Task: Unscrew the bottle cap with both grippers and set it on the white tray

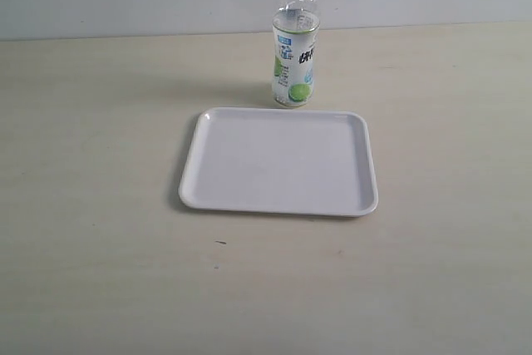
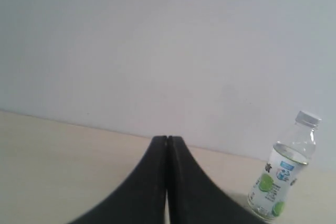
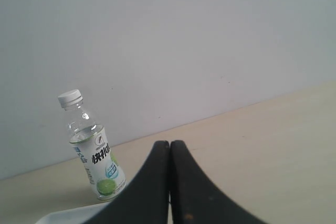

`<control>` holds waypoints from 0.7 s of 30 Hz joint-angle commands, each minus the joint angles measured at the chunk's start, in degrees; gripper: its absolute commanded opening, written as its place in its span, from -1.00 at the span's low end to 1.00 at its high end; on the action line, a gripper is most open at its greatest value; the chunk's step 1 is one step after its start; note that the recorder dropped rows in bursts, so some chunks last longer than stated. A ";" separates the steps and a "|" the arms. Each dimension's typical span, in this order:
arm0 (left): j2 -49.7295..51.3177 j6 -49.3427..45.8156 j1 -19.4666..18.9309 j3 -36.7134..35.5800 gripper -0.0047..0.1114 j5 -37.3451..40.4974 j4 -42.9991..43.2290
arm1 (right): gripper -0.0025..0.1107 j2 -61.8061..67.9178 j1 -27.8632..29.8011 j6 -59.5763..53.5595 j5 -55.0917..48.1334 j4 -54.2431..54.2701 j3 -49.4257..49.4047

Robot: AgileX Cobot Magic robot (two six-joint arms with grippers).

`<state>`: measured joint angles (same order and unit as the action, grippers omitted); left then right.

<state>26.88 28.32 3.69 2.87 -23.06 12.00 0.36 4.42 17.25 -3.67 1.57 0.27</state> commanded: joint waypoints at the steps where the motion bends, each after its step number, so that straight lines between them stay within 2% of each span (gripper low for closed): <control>1: 15.88 9.63 0.33 12.16 -0.92 -0.08 16.14 | -0.96 -0.36 0.22 -0.04 0.12 0.00 -0.27; 5: 27.74 16.19 0.33 22.61 -0.92 6.06 28.25 | -0.96 -0.36 0.22 -0.04 0.12 0.00 -0.27; 10: 38.76 29.52 0.33 33.42 -0.92 10.56 50.71 | -0.96 -0.36 0.22 -0.04 0.12 0.00 -0.27; 12: 41.62 30.77 0.33 36.22 -0.92 10.05 56.58 | -0.96 -0.36 0.22 -0.04 0.12 0.00 -0.27; 18: 52.71 29.99 0.33 47.13 -0.92 4.35 66.19 | -0.96 -0.36 0.22 -0.04 0.12 0.00 -0.27; 21: 58.77 34.12 0.33 53.47 -0.92 0.27 76.78 | -0.96 -0.36 0.22 -0.04 0.12 0.00 -0.27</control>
<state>80.57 58.97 3.69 51.52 -18.44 79.66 0.36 4.42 17.25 -3.67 1.57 0.27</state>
